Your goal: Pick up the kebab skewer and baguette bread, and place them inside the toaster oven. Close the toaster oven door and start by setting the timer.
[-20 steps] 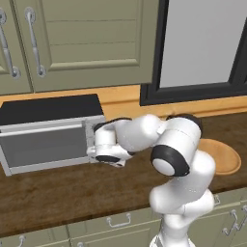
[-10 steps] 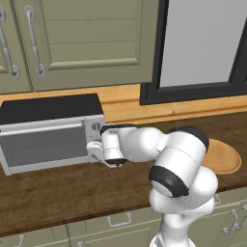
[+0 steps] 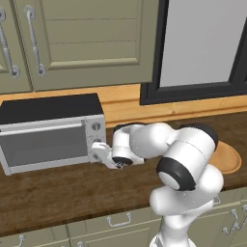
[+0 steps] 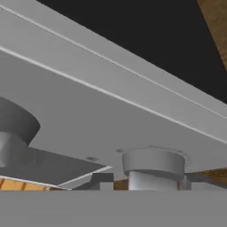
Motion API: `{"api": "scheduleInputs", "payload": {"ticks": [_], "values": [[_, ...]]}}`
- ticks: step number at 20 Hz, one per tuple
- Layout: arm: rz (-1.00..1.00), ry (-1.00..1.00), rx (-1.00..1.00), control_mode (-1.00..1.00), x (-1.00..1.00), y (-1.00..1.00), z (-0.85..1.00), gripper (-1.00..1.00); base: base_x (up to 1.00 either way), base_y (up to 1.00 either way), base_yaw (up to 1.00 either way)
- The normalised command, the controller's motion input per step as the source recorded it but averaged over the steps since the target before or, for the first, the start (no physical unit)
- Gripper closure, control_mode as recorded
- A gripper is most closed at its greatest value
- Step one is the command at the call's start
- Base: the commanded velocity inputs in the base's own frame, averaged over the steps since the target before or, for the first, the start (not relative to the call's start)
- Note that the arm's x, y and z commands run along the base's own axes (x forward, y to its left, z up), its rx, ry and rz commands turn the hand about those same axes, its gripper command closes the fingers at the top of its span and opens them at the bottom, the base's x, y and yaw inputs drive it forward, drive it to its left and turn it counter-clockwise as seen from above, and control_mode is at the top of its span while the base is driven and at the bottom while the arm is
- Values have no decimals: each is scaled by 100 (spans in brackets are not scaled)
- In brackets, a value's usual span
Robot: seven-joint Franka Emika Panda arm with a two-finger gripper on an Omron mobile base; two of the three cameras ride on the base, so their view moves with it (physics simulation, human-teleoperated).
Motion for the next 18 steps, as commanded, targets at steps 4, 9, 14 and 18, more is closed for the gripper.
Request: {"api": "scheduleInputs", "payload": {"ticks": [4,9,14,18], "values": [[0,0,54,-100,-95,-19,-6,100,0,0,0],[-14,0,41,-100,-95,-73,2,100,0,0,0],[-27,1,53,-100,-100,-88,26,100,0,0,0],[-22,5,78,-100,-100,-85,17,100,0,0,0]]}}
